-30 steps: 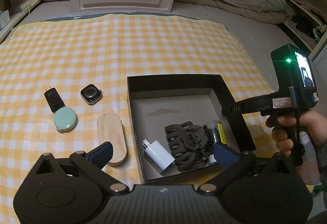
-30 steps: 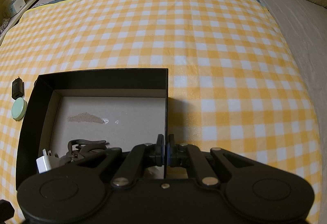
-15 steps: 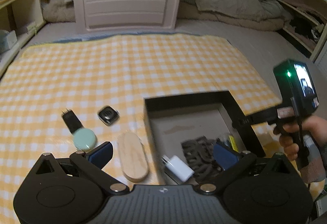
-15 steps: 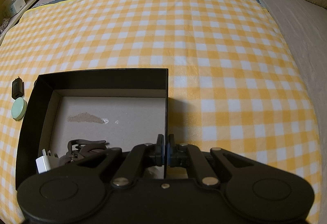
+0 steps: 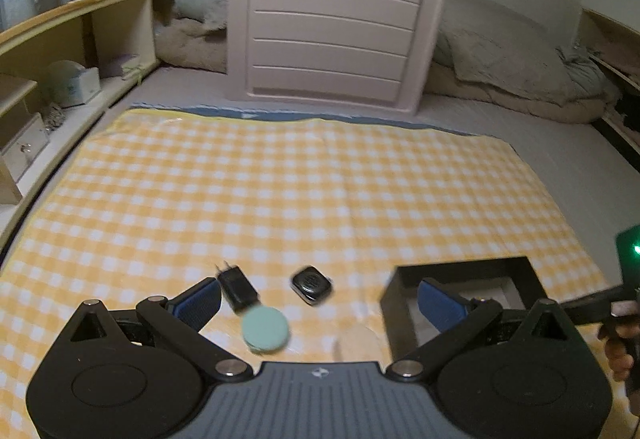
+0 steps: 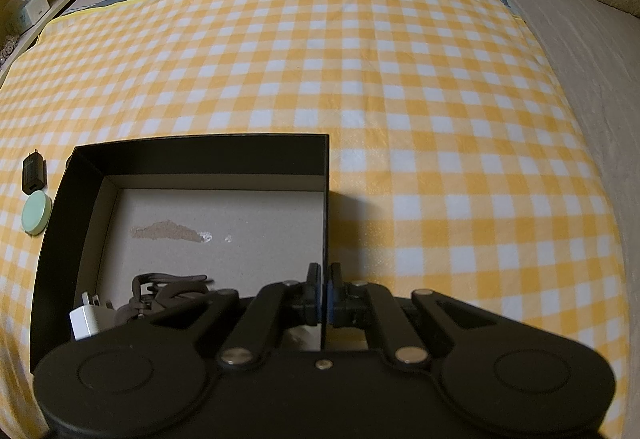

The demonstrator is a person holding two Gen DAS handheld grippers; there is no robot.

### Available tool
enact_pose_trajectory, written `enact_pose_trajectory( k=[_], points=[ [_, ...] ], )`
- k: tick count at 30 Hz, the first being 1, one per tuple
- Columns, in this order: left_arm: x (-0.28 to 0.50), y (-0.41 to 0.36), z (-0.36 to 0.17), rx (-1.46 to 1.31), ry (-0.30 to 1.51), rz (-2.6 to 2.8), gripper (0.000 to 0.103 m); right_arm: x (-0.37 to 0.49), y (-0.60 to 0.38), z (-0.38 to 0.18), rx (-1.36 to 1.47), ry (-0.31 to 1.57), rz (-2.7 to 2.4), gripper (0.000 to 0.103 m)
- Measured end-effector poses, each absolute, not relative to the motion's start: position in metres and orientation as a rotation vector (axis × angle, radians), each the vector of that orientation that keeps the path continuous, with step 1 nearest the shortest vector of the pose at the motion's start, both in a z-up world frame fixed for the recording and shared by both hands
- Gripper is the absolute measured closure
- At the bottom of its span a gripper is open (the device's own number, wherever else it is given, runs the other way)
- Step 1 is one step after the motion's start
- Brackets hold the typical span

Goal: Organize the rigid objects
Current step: 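Move the left tool out of the box to the mint-green round case, then grasp the mint-green round case with the left tool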

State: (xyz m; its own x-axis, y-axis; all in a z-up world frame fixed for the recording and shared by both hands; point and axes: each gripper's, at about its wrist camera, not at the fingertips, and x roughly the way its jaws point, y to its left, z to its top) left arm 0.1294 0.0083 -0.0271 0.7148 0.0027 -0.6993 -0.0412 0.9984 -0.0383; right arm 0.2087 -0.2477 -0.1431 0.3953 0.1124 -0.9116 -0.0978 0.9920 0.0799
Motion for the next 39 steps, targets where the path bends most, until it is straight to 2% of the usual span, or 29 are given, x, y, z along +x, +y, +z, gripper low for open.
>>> enact_pose_trajectory(
  k=[12,20,27,32,38,39],
  points=[
    [0.172,0.042,-0.074,0.0,0.893,0.084,0.001,0.209,-0.247,-0.143,0.014,1.157,0.132,0.1],
    [0.198,0.046,-0.118,-0.067,1.06,0.048,0.009,0.208,-0.242,-0.144,0.007,1.156,0.132,0.1],
    [0.211,0.04,-0.149,-0.043,1.125,0.077,0.014,0.209,-0.237,-0.145,0.012,1.159,0.137,0.1],
    [0.217,0.042,-0.162,-0.052,1.138,0.096,0.024,0.208,-0.236,-0.145,0.012,1.159,0.138,0.099],
    [0.22,0.04,-0.186,-0.033,1.14,0.12,0.041,0.208,-0.234,-0.145,0.012,1.159,0.139,0.099],
    [0.22,0.039,-0.19,-0.032,1.136,0.125,0.049,0.208,-0.234,-0.145,0.014,1.159,0.139,0.099]
  ],
)
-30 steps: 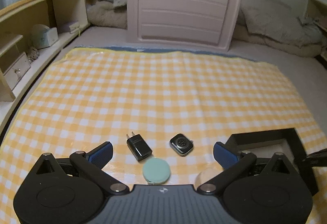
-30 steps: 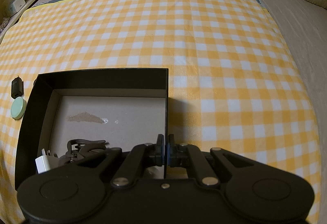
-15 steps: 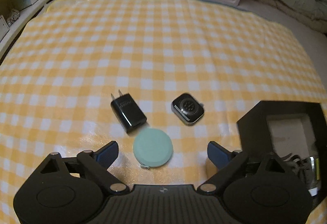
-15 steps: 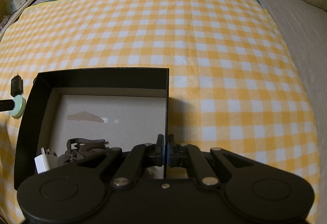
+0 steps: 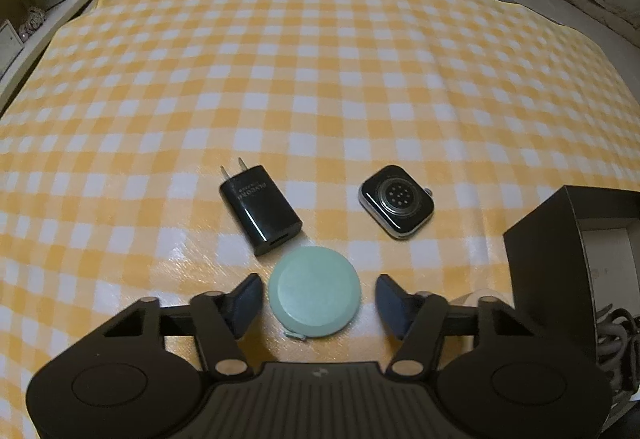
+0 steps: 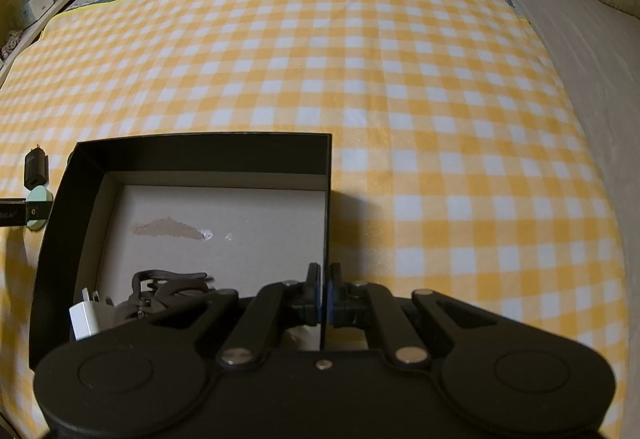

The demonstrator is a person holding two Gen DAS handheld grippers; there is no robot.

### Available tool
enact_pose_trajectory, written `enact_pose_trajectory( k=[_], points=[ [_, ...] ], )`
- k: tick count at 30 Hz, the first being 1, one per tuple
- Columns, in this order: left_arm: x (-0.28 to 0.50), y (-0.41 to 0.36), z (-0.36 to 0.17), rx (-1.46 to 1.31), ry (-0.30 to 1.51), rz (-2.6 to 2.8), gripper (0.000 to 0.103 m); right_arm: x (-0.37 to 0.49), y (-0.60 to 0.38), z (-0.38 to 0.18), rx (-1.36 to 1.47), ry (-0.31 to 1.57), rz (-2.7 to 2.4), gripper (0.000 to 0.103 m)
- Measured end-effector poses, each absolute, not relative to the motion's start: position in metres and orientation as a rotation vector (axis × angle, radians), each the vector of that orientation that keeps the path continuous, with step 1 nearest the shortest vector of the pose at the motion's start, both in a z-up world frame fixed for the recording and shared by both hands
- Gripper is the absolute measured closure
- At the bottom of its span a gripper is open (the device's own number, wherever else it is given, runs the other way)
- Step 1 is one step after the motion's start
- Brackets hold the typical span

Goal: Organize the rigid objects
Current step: 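Grasp the mint-green round case with the left tool, then carry the green case into the black box and release it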

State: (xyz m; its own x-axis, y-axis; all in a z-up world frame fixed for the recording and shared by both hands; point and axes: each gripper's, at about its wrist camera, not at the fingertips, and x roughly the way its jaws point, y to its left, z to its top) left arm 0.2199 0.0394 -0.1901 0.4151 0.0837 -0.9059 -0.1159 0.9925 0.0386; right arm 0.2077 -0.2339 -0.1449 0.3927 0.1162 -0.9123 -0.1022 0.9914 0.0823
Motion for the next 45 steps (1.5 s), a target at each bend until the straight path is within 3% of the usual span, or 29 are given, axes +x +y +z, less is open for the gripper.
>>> enact_pose_trajectory(
  k=[7,27,45],
  points=[
    [0.221,0.04,-0.186,-0.006,1.127,0.137,0.052,0.208,-0.234,-0.145,0.014,1.159,0.138,0.099],
    [0.177,0.018,-0.054,-0.062,0.788,0.024,0.053,0.208,-0.234,-0.146,0.01,1.159,0.14,0.1],
    [0.176,-0.087,-0.089,0.078,0.85,-0.255,0.053,0.208,-0.233,-0.145,0.01,1.159,0.139,0.099]
  ],
)
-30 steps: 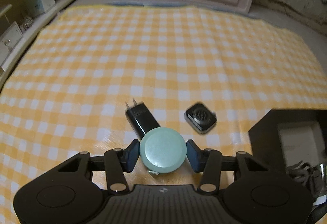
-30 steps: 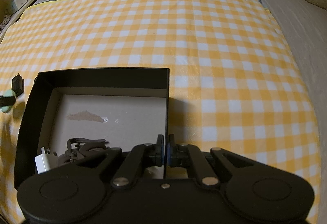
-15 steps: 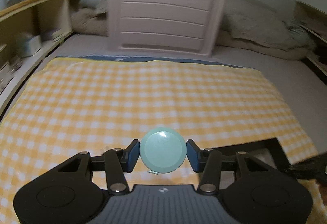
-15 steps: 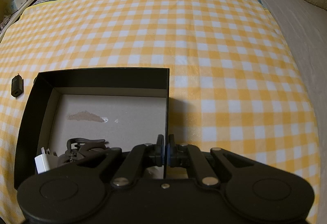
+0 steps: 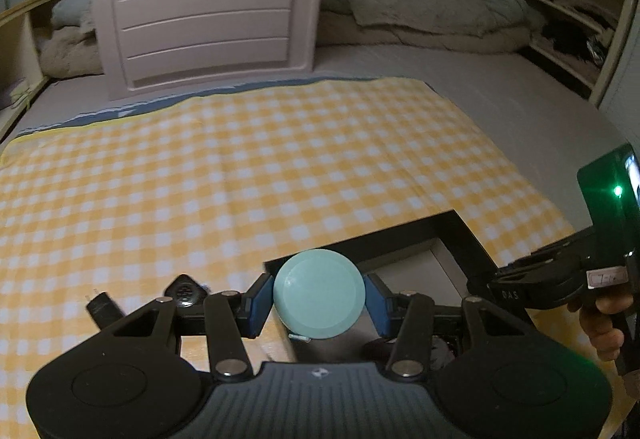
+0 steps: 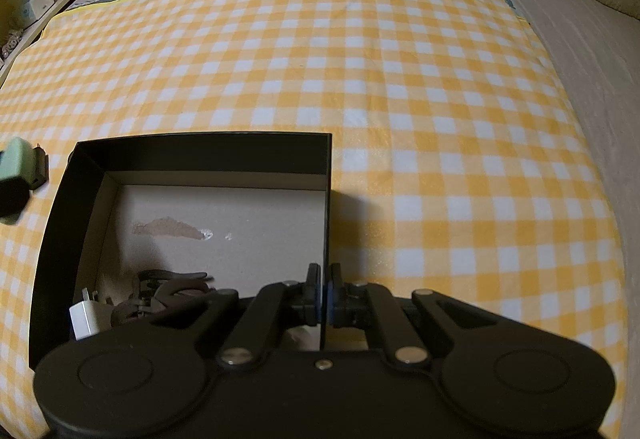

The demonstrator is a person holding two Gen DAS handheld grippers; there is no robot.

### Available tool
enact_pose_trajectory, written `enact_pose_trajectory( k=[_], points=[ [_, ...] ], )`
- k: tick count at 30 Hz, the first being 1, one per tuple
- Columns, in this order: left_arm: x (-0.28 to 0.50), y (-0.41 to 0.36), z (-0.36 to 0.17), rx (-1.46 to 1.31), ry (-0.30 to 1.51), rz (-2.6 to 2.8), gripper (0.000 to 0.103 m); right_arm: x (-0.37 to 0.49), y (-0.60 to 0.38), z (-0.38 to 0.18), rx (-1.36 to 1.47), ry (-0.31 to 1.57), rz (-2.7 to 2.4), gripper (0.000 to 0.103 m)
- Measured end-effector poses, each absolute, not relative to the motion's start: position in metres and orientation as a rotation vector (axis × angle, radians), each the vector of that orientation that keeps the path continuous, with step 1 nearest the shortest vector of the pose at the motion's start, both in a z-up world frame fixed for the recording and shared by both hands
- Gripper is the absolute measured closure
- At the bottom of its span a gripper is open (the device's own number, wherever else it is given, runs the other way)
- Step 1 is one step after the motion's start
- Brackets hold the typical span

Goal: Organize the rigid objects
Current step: 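Carry the green case into the black box and release it, then move the left tool out of the box to the black plug charger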

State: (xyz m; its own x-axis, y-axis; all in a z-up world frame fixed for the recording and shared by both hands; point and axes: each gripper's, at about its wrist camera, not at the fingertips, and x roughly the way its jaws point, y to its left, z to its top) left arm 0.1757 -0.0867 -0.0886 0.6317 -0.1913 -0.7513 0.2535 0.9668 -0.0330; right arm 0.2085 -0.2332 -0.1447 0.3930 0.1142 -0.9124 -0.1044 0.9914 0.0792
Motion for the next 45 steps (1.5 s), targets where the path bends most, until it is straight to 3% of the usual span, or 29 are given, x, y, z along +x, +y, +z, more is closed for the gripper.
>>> enact_pose_trajectory(
  k=[15,17,21,42,45],
  points=[
    [0.195,-0.094,-0.11,0.093,0.943,-0.28,0.052,0.208,-0.227,-0.145,0.009,1.158,0.144,0.099],
    [0.197,-0.091,-0.115,0.079,0.989,-0.283,0.049,0.208,-0.226,-0.145,0.01,1.157,0.145,0.099],
    [0.195,-0.089,-0.114,0.075,0.993,-0.279,0.026,0.208,-0.226,-0.144,0.011,1.157,0.146,0.099],
    [0.184,-0.092,-0.099,0.031,0.974,-0.285,0.025,0.208,-0.226,-0.144,0.007,1.158,0.148,0.099],
    [0.181,-0.093,-0.096,0.032,0.969,-0.278,0.017,0.208,-0.226,-0.144,0.009,1.158,0.148,0.099]
  ],
)
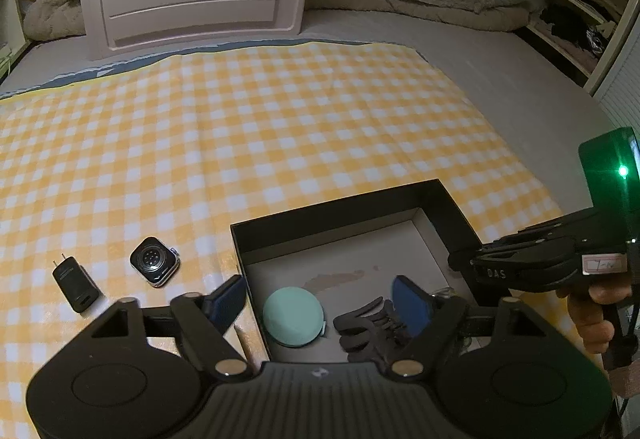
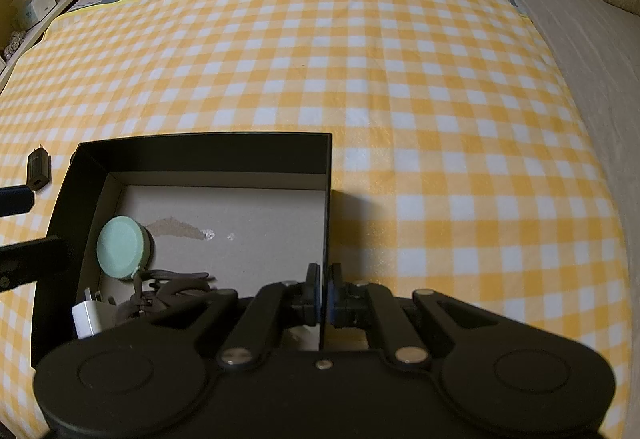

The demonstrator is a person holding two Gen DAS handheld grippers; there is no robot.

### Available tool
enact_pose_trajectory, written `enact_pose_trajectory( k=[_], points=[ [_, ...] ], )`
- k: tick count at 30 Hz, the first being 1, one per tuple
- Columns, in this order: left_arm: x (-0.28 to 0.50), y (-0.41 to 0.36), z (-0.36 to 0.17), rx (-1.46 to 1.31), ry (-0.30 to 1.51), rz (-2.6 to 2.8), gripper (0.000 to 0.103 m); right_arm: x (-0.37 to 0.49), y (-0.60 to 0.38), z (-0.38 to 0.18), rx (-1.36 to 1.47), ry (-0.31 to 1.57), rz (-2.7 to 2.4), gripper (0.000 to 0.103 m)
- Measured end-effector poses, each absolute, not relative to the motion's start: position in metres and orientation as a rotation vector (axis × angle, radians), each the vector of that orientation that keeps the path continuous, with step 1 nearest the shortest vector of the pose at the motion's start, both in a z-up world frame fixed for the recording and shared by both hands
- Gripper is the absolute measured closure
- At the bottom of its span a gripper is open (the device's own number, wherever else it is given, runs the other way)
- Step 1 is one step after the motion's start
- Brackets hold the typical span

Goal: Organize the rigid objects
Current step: 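Move the left tool out of the box to the black plug charger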

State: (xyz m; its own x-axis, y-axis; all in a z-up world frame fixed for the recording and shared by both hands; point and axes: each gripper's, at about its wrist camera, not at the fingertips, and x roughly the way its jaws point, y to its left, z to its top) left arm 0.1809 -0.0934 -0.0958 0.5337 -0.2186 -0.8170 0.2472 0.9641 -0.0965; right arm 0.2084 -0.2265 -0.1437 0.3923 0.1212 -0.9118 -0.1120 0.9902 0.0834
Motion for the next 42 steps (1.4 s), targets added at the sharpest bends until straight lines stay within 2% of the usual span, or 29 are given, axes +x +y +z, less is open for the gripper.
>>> enact_pose_trajectory(
  k=[6,10,29,42],
  points=[
    [0.171,-0.095,-0.087,0.072,0.932,-0.266,0.003,0.208,-0.226,-0.144,0.007,1.158,0.148,0.099],
    [0.163,-0.094,-0.079,0.097,0.903,-0.249,0.0,0.208,-0.226,-0.144,0.006,1.158,0.149,0.099],
    [0.153,-0.019,-0.038,0.02,0.825,-0.084,0.0,0.209,-0.226,-0.143,0.007,1.158,0.149,0.099],
    [0.189,0.053,-0.065,-0.085,0.865,0.153,0.001,0.209,-0.227,-0.143,0.008,1.158,0.149,0.099]
  ],
)
